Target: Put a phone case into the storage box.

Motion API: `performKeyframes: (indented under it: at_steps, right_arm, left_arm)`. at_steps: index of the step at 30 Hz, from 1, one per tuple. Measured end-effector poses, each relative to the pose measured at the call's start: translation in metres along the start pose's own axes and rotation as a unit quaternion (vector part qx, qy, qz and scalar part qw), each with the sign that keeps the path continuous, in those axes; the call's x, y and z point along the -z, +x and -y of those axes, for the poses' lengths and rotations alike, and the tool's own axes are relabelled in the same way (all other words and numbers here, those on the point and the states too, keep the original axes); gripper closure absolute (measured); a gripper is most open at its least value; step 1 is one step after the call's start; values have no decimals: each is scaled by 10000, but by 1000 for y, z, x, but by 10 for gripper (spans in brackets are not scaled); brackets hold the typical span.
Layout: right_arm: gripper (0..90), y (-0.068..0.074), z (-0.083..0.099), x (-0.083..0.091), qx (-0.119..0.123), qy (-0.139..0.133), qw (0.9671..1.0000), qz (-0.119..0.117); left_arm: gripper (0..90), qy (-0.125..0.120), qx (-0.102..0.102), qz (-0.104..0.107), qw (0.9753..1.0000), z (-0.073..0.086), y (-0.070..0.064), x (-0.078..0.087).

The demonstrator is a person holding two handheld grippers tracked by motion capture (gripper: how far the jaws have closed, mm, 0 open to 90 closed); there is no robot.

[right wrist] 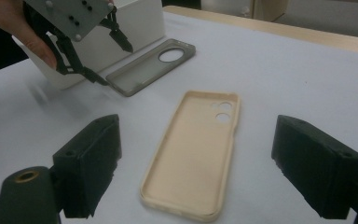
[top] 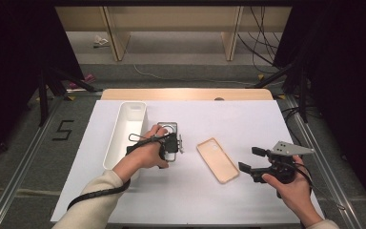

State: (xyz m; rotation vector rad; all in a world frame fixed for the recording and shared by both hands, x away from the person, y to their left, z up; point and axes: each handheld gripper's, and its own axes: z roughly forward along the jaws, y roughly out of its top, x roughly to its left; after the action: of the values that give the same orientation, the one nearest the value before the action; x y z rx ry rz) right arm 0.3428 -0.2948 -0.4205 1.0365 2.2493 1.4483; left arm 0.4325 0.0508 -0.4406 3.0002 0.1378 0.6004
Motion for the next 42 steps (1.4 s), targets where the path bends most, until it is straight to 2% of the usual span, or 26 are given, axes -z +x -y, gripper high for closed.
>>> performKeyframes:
  at_steps: [4,8,10,12,16,19,21,23,25,26,27,29,33,37,42]
  right_arm:
    - [167,0,0,0,1,-1,10000,-3]
    - [167,0,0,0,3,-1,10000,0]
    - [167,0,0,0,3,-2,10000,1]
    - [167,0,0,0,7,-8,10000,-1]
    - [167,0,0,0,7,-10,10000,-3]
    - [167,1,0,0,8,-16,10000,0]
    - [167,1,0,0,5,-8,10000,2]
    - [167,1,0,0,12,-8,10000,-2]
    - [167,1,0,0,11,-10,10000,0]
    - [167,1,0,0,11,-4,10000,0]
    - [167,1,0,0,6,-4,10000,0]
    - [167,1,0,0,9,-4,10000,-3]
    - [167,1,0,0,8,-2,10000,-4]
    - [167,1,0,0,5,-2,10000,-4]
    - [167,1,0,0,8,-1,10000,-8]
  left_arm:
    - [282,41,-110,23,9999,-2,-2,-4]
    - [289,177,-351,15,9992,-3,-1,-9]
    - [294,241,-361,51,9990,-4,-2,-11]
    - [303,197,-412,13,9990,-4,-2,-13]
    - [317,218,-511,76,9984,-5,-2,-15]
    - [330,243,-611,14,9978,-5,-3,-16]
    - [335,244,-618,94,9977,-4,-4,-17]
    - [347,221,-711,69,9972,-3,-3,-17]
    - [361,261,-745,109,9968,-3,-2,-17]
    - [369,198,-732,83,9971,-2,-3,-19]
    - [378,235,-681,165,9973,-2,-4,-19]
    - [404,243,-742,200,9967,-2,-3,-19]
    - [457,260,-682,352,9967,-1,-4,-20]
    - [509,254,-795,392,9957,-2,-3,-20]
    - [581,243,-828,516,9949,-3,-3,-20]
